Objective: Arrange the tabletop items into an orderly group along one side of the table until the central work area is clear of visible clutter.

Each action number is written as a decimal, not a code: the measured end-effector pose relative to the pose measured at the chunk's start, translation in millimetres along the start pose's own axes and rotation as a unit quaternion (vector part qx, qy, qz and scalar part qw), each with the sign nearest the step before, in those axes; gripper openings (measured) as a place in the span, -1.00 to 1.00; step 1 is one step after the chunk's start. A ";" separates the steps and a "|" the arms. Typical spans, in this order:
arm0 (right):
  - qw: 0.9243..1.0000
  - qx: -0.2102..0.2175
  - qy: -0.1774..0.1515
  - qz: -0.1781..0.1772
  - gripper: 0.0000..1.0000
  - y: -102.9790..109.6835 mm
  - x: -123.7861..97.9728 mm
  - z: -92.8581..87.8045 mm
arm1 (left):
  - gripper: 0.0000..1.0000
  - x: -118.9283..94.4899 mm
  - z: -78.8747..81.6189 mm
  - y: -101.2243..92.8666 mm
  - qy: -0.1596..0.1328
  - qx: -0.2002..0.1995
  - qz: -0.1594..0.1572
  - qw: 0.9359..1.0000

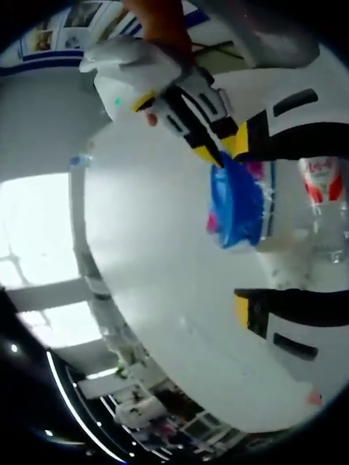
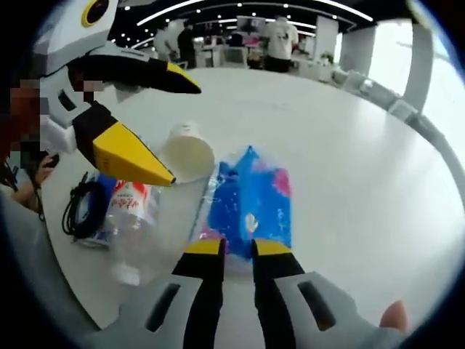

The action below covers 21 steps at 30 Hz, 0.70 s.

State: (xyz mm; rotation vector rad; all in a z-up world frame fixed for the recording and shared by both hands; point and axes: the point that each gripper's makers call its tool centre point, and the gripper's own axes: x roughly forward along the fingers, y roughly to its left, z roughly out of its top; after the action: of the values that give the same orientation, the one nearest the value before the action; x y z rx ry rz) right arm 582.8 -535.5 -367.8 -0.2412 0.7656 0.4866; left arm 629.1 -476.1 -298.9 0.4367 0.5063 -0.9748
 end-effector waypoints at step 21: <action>1.000 0.006 -0.005 0.004 -0.96 -13.0 -3.8 -8.0 | -0.08 53.1 -24.9 12.1 0.043 -0.033 -0.049 0.997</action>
State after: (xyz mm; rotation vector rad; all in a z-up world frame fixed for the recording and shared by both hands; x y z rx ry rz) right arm 582.2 -551.0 -370.2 -0.2252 0.7607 0.4912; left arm 659.0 -491.5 -348.5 0.3982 0.6399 -1.0331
